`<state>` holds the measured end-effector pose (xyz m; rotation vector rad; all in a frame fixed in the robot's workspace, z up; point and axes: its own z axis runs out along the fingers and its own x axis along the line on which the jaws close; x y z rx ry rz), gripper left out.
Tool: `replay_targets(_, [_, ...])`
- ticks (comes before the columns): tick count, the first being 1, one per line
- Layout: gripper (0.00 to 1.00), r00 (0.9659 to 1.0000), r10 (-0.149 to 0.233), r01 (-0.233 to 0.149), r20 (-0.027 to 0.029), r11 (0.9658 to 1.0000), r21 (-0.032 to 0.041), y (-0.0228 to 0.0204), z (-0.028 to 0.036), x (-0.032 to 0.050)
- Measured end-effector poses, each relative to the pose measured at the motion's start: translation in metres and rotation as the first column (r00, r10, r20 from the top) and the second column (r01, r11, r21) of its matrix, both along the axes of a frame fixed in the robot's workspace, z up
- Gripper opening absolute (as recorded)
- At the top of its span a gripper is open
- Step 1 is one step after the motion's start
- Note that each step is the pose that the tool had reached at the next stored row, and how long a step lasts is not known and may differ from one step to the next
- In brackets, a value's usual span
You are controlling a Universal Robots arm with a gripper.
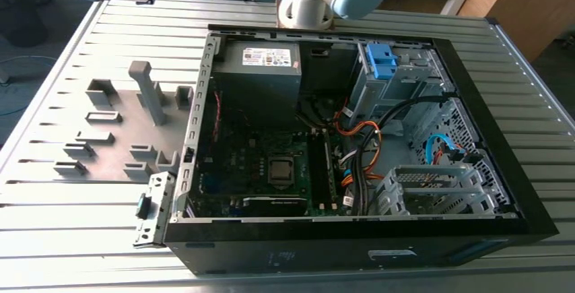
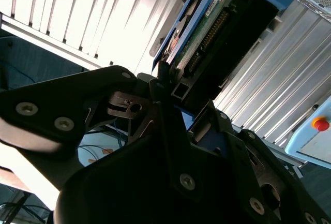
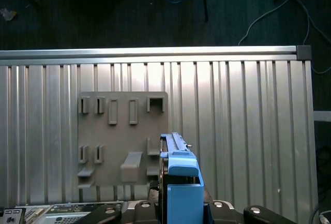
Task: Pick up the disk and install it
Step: 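Pick up the disk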
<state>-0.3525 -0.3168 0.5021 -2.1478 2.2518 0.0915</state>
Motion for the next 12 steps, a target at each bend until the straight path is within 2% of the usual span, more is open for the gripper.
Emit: replay_targets(12, [0.36,1.0000,0.000,0.000,0.0000,1.0000,0.0000,0.0000,0.0000,0.0092])
